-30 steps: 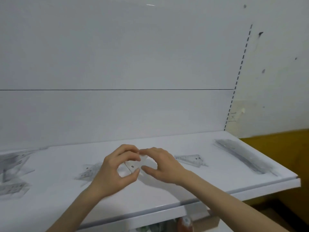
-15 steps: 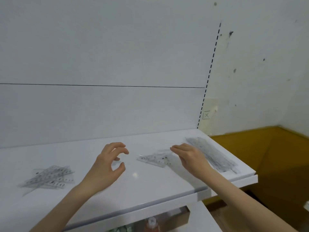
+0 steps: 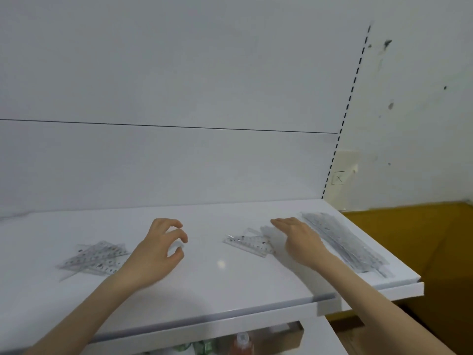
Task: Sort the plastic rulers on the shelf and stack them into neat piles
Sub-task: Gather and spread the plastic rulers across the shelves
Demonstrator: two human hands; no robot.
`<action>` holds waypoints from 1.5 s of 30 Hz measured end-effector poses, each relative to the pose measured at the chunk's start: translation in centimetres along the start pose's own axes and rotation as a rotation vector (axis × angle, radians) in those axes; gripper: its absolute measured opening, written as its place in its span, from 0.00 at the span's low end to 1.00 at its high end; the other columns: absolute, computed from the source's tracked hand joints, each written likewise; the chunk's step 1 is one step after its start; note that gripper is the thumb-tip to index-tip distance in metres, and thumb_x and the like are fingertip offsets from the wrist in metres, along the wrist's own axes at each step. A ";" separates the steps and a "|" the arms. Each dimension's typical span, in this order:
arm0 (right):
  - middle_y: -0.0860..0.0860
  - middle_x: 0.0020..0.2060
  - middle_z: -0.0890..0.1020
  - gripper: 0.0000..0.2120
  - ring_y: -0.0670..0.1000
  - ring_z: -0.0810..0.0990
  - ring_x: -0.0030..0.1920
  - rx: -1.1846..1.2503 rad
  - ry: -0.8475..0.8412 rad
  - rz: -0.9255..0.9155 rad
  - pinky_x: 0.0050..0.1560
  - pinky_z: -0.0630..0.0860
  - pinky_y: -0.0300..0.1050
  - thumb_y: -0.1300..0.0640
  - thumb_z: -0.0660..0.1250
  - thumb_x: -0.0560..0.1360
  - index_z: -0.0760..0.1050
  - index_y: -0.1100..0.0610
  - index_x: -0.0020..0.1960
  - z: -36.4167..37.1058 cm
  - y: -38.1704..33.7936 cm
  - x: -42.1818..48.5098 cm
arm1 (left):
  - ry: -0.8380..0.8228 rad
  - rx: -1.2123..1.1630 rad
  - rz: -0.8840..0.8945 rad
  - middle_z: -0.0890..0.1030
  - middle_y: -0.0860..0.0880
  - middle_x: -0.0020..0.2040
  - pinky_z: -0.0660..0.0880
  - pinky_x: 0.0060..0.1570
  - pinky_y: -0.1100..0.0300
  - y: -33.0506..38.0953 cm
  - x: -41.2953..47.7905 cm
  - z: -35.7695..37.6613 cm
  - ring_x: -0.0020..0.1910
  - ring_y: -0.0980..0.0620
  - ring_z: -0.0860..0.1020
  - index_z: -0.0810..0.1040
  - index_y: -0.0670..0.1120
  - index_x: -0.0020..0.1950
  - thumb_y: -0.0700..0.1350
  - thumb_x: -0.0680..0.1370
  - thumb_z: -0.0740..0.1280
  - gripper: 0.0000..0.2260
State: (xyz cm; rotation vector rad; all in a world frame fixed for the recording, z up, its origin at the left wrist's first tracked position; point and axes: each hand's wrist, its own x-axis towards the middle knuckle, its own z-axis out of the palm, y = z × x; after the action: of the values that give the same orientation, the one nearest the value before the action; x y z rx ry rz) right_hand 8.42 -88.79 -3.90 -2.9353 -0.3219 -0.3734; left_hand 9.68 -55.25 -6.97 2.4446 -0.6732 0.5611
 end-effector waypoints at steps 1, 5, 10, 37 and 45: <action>0.50 0.71 0.70 0.32 0.52 0.65 0.71 0.041 0.044 0.021 0.63 0.65 0.43 0.74 0.53 0.72 0.64 0.56 0.74 -0.4 -0.1 0.0 | -0.007 0.024 0.005 0.69 0.60 0.58 0.66 0.51 0.64 -0.1 0.0 -0.2 0.62 0.67 0.58 0.74 0.57 0.45 0.50 0.70 0.59 0.07; 0.50 0.69 0.72 0.32 0.51 0.67 0.69 0.140 0.119 0.027 0.65 0.64 0.42 0.73 0.53 0.72 0.67 0.52 0.72 -0.6 -2.5 1.5 | 0.037 0.091 0.053 0.72 0.58 0.56 0.65 0.53 0.64 -1.5 -1.2 -2.3 0.62 0.65 0.59 0.78 0.49 0.47 0.55 0.70 0.53 0.17; 0.51 0.64 0.76 0.29 0.52 0.72 0.65 0.278 0.036 -0.182 0.63 0.67 0.44 0.71 0.55 0.72 0.73 0.49 0.67 2.1 -13.6 6.9 | 0.080 0.198 -0.040 0.75 0.52 0.57 0.65 0.59 0.64 -6.1 -6.4 -9.3 0.62 0.58 0.62 0.79 0.45 0.50 0.45 0.74 0.61 0.10; 0.45 0.45 0.83 0.01 0.44 0.77 0.46 0.382 -0.237 -0.584 0.48 0.74 0.41 0.56 0.72 0.72 0.82 0.52 0.44 13.1 -62.8 15.7 | -0.053 0.248 -0.527 0.73 0.54 0.60 0.65 0.59 0.64 -35.1 -26.9 -36.9 0.60 0.55 0.69 0.75 0.51 0.64 0.60 0.71 0.70 0.25; 0.45 0.48 0.79 0.15 0.46 0.75 0.50 0.330 -0.350 -0.532 0.53 0.74 0.46 0.45 0.75 0.67 0.78 0.51 0.49 12.7 -62.0 15.5 | 0.012 0.053 -0.641 0.72 0.52 0.46 0.66 0.39 0.71 -35.2 -25.9 -37.8 0.39 0.58 0.71 0.76 0.46 0.60 0.45 0.67 0.77 0.22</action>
State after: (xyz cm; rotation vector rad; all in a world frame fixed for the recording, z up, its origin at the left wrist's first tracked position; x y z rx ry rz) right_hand 11.57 -23.69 -3.54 -2.5372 -1.1028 0.1328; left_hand -0.06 1.69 -4.72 2.5091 0.1482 0.3315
